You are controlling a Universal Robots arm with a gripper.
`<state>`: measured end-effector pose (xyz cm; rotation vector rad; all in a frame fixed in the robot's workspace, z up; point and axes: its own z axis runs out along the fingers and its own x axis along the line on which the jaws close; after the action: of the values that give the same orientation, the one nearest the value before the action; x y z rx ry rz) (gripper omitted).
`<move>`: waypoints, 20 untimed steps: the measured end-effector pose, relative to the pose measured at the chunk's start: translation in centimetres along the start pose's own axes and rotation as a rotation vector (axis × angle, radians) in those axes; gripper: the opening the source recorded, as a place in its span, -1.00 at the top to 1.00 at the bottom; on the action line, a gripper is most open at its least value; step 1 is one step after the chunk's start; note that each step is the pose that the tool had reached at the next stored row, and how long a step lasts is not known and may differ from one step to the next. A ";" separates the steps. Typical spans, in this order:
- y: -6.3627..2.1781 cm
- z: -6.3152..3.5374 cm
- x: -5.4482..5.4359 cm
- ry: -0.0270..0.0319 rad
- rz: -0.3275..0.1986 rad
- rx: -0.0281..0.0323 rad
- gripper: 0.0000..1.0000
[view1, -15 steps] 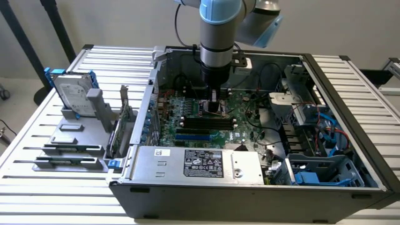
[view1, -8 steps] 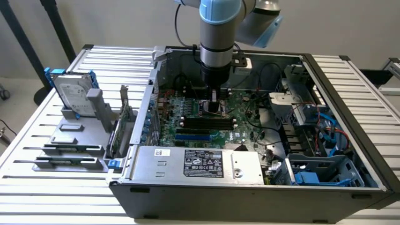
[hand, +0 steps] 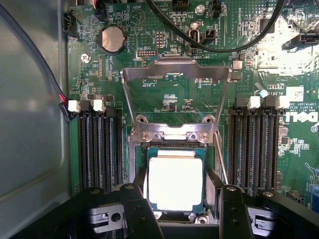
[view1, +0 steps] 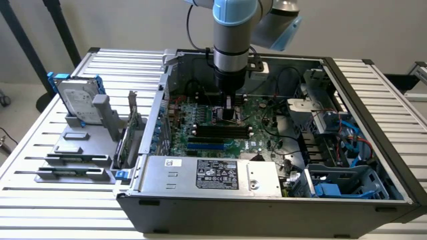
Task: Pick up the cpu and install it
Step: 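Place the cpu into insertion slot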
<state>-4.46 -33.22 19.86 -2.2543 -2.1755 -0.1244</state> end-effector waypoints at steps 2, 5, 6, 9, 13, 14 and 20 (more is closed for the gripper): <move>0.00 0.00 0.0 -0.0016 0.000 -0.0001 -0.08; 0.00 0.01 0.0 -0.0033 0.000 -0.0003 -0.08; 0.00 0.01 0.0 -0.0047 0.000 -0.0003 -0.08; 0.00 0.02 0.1 -0.0046 -0.001 -0.0004 -0.08; 0.00 0.02 0.1 -0.0048 -0.001 -0.0003 -0.08; 0.00 0.02 0.1 -0.0048 -0.001 -0.0003 -0.08; 0.00 0.02 0.1 -0.0049 -0.002 -0.0003 -0.25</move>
<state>-4.46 -33.15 19.84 -2.2556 -2.1799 -0.1193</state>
